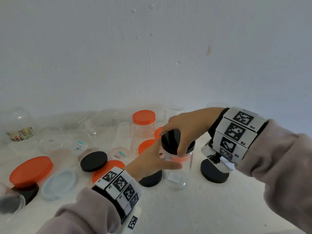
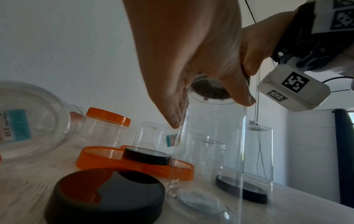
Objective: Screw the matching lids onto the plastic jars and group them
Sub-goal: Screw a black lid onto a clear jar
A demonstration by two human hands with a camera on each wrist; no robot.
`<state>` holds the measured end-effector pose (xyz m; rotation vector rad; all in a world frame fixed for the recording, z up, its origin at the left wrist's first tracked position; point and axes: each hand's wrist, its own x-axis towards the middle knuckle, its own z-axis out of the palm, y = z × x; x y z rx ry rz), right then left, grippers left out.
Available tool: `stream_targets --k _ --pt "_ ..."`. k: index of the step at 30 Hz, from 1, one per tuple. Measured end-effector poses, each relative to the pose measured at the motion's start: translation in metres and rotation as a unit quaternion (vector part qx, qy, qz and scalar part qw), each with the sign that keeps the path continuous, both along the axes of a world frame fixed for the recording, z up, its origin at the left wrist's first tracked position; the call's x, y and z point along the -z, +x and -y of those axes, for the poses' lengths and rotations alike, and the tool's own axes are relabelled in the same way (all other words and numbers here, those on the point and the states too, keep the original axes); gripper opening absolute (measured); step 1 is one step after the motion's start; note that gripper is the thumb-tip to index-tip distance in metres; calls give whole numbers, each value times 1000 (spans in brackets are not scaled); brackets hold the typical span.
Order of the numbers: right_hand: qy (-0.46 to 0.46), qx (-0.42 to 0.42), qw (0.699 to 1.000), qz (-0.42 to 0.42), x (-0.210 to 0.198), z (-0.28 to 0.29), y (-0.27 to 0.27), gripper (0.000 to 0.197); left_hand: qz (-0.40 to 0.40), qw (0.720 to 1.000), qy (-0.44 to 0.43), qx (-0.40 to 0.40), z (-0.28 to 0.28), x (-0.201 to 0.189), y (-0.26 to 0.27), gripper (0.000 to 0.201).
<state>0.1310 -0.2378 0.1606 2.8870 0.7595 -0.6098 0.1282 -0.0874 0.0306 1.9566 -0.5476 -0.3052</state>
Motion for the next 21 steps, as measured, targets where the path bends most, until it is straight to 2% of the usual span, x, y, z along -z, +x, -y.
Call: stream_targets --k 8,15,18,21 --pt "1 -11 1000 -7 -1 1 5 74 0 1000 -6 5 -1 1 0 91" --pt "31 29 999 6 4 2 6 73 6 1000 -11 -2 0 4 1 91" --pt "37 51 997 34 8 1 5 65 2 1000 -6 -3 0 4 2 92" --pt "23 76 994 72 14 0 4 69 -8 1000 -10 -1 0 5 2 93"
